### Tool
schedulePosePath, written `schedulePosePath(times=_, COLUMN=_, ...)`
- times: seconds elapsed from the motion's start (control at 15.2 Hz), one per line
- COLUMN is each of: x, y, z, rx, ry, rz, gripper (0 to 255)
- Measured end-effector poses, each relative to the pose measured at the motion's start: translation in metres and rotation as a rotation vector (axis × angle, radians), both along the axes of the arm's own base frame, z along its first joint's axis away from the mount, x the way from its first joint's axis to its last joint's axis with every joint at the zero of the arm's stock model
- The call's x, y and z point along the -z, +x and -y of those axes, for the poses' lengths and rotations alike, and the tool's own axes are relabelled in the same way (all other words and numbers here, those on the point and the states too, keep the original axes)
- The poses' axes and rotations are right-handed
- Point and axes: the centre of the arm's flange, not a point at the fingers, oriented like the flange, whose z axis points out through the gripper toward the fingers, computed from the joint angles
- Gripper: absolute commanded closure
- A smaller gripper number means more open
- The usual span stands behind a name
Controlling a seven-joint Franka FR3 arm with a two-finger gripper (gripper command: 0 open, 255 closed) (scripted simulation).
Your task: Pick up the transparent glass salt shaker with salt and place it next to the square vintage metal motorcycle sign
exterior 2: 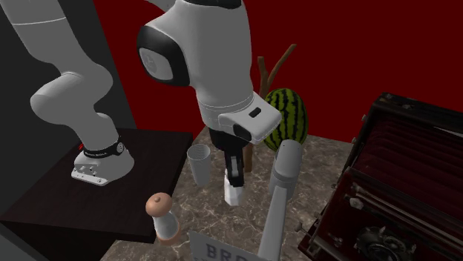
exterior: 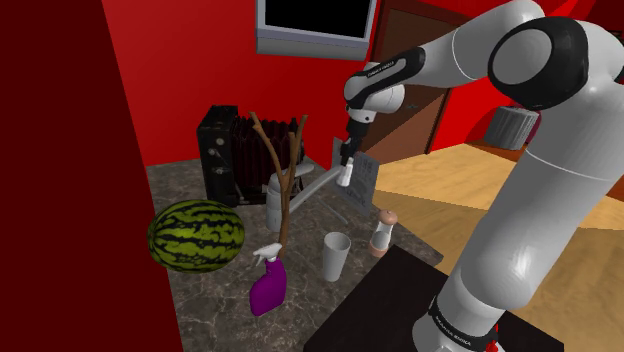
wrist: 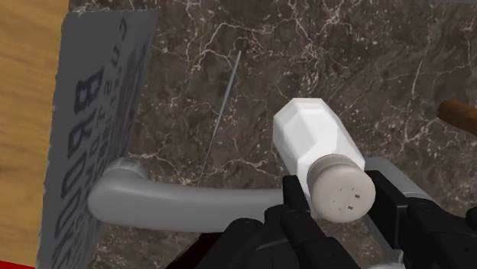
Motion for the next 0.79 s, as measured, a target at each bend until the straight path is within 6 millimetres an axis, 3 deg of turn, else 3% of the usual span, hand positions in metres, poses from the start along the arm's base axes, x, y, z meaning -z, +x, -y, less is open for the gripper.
schedulePosePath(times=0.79, x=0.063, y=0.001, z=0.0, rx=0.0, ry=0.0, rz=0.0, gripper=255)
